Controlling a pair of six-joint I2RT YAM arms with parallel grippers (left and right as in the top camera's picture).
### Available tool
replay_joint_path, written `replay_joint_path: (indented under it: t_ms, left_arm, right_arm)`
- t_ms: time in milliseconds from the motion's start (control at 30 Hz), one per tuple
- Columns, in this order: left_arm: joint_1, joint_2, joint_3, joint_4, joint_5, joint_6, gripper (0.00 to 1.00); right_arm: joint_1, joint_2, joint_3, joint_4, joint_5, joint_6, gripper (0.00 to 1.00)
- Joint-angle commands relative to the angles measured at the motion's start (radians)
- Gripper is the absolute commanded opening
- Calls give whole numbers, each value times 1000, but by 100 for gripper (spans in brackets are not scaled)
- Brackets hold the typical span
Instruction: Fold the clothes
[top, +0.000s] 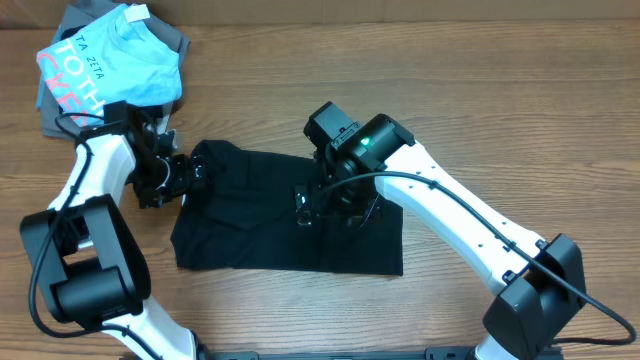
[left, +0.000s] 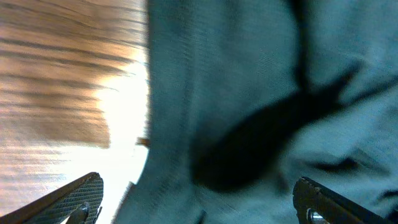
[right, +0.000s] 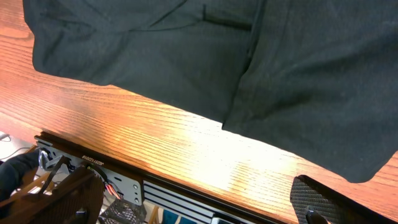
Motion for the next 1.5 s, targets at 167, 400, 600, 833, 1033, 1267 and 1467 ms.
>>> replay_joint_path:
  t_ms: [167, 400, 600, 833, 1033, 1267, 1467]
  left_arm:
    - [54, 23, 0, 13, 137, 112, 100]
    - [32, 79, 0, -6, 240, 217, 100]
    - [27, 132, 0, -5, 188, 209, 100]
    - [19, 143, 0, -18, 176, 216, 81]
    - [-13, 143, 0, -21, 50, 119, 21]
    - [-16, 143, 16, -32, -34, 14, 4]
    - [-18, 142, 170, -186, -106, -62, 4]
  right_arm:
    - [5, -16, 19, 5, 0, -5, 100]
    - [5, -16, 19, 13, 0, -1, 100]
    - [5, -16, 19, 12, 0, -1, 100]
    - [5, -16, 19, 14, 0, -2, 100]
    - [5, -16, 19, 21, 8, -2, 100]
    - [5, -16, 19, 23, 11, -2, 100]
    - [5, -16, 4, 43, 79, -1, 100]
